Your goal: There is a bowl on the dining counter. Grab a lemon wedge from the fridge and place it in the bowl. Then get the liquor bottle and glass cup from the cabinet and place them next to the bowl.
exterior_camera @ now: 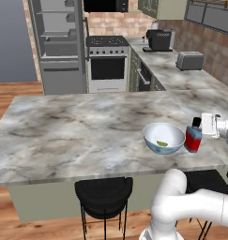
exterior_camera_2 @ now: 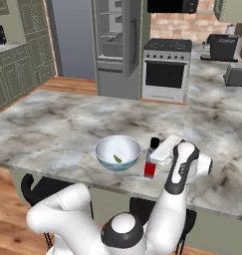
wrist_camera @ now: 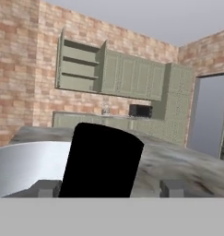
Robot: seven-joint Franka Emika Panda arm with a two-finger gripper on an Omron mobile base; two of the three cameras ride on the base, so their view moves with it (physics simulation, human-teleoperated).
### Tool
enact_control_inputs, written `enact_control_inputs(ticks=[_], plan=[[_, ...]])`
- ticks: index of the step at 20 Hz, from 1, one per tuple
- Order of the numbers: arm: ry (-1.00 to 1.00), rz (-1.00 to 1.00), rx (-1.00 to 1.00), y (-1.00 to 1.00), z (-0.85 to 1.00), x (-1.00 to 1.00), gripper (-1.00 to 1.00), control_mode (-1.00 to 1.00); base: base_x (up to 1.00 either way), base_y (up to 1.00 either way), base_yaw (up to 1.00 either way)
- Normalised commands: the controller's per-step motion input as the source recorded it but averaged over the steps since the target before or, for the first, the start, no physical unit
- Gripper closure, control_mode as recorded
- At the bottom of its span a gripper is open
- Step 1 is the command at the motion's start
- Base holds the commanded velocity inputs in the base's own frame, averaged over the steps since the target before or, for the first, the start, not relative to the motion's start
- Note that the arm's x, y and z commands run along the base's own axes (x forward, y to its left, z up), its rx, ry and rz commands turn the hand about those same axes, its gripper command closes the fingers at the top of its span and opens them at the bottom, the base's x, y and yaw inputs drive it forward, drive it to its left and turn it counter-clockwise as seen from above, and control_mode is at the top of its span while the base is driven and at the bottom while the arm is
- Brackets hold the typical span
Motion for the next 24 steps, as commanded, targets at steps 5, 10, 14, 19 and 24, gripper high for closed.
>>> enact_control_inputs(ticks=[5, 10, 14, 19, 24], plan=[[-0.08, 0.0, 0.0, -0.01, 0.1, -0.41, -1.0, -1.0, 0.0, 0.0, 0.0], [-0.03, 0.0, -0.01, 0.0, 0.56, -0.16, -1.0, -1.0, 0.0, 0.0, 0.0], [-0.03, 0.0, -0.05, 0.0, 0.69, -0.18, -1.0, -1.0, 0.0, 0.0, 0.0], [-0.01, 0.0, -0.04, 0.07, 0.65, -0.49, -1.0, -1.0, 0.0, 0.0, 0.0], [0.0, 0.0, -0.07, 0.29, 0.55, -0.68, -1.0, -1.0, 0.0, 0.0, 0.0]])
